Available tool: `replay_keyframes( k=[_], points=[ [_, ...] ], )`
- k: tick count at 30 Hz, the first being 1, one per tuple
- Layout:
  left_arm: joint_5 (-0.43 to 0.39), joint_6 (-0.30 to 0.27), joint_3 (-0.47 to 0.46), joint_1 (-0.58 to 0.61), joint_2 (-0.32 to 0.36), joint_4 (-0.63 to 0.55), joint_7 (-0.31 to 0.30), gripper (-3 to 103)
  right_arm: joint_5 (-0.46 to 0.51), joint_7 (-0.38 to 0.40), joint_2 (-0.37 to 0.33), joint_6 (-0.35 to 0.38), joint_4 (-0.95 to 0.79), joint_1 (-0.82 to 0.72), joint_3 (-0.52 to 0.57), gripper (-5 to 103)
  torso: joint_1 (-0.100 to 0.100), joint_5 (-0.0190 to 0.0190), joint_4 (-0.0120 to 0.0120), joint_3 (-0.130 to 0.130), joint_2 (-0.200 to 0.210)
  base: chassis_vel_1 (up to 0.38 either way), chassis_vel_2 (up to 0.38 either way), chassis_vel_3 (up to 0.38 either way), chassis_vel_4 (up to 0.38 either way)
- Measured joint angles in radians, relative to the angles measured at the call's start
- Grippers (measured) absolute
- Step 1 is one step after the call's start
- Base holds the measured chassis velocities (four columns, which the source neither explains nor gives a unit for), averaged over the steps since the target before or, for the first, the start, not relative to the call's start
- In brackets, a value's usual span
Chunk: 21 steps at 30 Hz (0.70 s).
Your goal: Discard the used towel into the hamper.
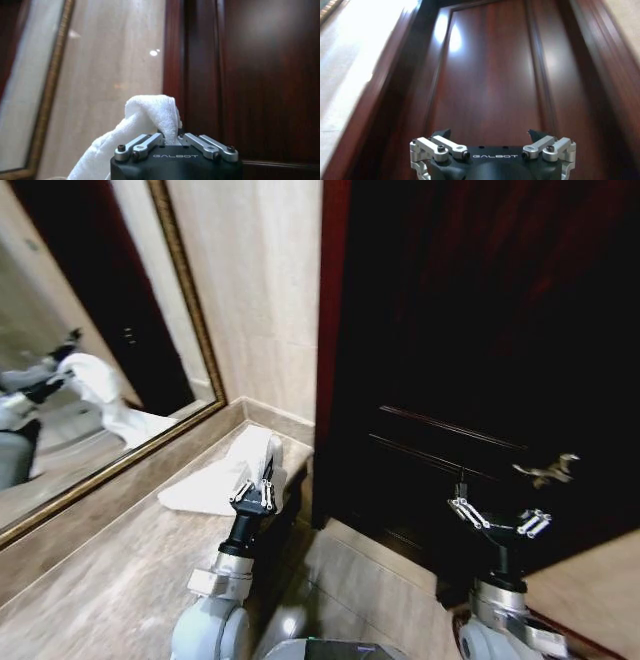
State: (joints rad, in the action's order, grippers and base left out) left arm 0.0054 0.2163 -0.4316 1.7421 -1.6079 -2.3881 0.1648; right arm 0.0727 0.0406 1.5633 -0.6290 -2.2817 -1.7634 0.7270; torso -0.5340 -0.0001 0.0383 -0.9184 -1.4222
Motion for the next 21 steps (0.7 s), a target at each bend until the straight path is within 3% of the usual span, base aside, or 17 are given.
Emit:
replay_keyframes(
  k=[21],
  points=[
    [-0.034,0.011,0.01,-0.001,0.0,0.009,0.022,4,0.018,0.002,-0.008,-0.003,0.01,-0.002,0.002,100,0.0,0.0001,0.0,0.0,0.0,-0.119,-0.125,-0.123,-0.124]
  ],
)
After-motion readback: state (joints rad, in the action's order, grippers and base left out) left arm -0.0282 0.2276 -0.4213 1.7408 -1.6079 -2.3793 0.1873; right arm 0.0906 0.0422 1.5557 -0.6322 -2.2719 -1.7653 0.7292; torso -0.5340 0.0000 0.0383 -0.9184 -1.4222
